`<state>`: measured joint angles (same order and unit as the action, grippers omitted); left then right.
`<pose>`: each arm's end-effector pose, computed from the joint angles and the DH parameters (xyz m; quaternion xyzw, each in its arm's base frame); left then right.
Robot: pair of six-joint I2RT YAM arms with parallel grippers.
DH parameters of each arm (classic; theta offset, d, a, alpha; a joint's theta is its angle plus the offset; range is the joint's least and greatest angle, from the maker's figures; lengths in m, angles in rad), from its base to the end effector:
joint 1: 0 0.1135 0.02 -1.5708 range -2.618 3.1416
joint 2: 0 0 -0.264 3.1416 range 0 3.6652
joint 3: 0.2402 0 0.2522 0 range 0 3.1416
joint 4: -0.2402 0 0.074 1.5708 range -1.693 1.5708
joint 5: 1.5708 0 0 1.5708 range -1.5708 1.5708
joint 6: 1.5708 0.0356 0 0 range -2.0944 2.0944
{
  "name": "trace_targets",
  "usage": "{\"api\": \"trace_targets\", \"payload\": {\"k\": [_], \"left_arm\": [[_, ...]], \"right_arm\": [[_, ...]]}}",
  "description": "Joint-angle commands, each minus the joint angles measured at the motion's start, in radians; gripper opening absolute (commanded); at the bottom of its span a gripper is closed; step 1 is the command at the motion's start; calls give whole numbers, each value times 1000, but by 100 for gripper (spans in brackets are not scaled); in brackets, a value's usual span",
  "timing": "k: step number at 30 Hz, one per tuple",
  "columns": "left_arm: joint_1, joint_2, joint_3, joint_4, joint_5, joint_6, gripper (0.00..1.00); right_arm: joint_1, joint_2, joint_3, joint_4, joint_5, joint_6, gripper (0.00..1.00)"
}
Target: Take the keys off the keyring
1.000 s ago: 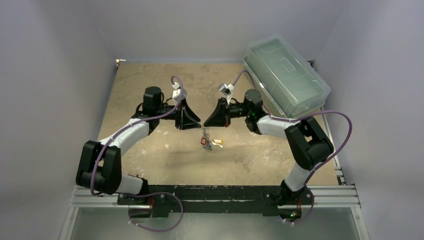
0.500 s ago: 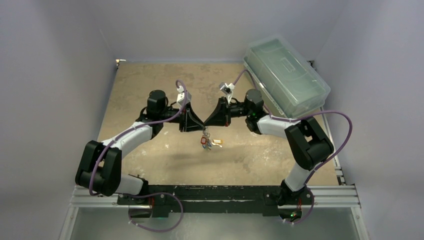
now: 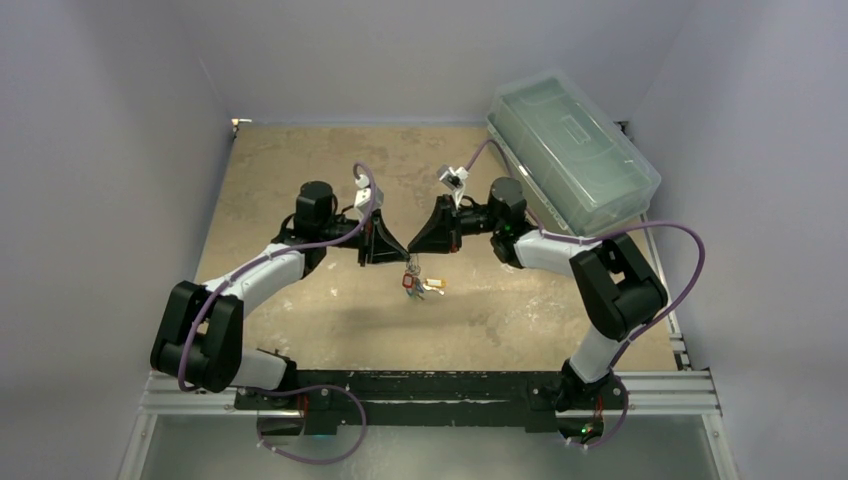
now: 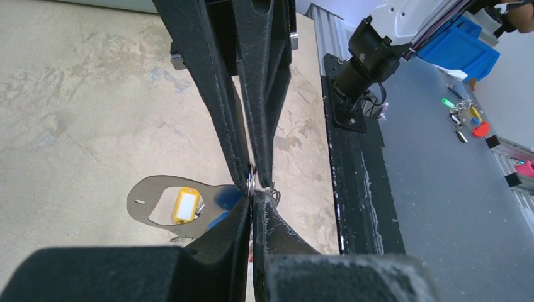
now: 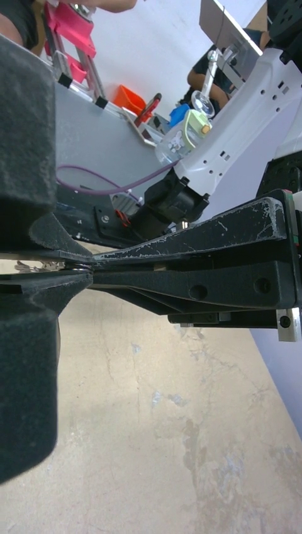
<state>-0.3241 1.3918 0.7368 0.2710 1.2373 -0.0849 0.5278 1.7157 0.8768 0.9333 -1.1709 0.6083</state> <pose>0.2578 -0.1221 0.2396 0.4026 0.6319 -0.5633 0.3484 0.2892 0.2066 0.2409 -0.3858 0.5769 0.6451 0.3196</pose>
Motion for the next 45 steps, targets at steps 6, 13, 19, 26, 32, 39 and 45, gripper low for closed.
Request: {"api": "trace_targets", "payload": {"k": [6,13,19,26,32,39,45], "left_arm": [[-23,-14,80,-315,-31,297,0],[-59,3,102,-397,-74,396,0],[-74,9,111,-407,-91,412,0],[-81,11,116,-432,-106,439,0],[-90,15,118,-452,-121,461,0],[-95,16,124,-454,-125,461,0],[-95,18,129,-457,-124,461,0]], "right_arm": [[-2,-52,305,-1032,42,-793,28],[4,27,511,-1498,69,-1075,32],[25,49,567,-1606,88,-1125,40],[47,66,590,-1659,76,-1140,44],[58,86,642,-1708,80,-1147,43],[79,114,677,-1750,86,-1144,37],[87,125,683,-1775,108,-1162,27]]}}
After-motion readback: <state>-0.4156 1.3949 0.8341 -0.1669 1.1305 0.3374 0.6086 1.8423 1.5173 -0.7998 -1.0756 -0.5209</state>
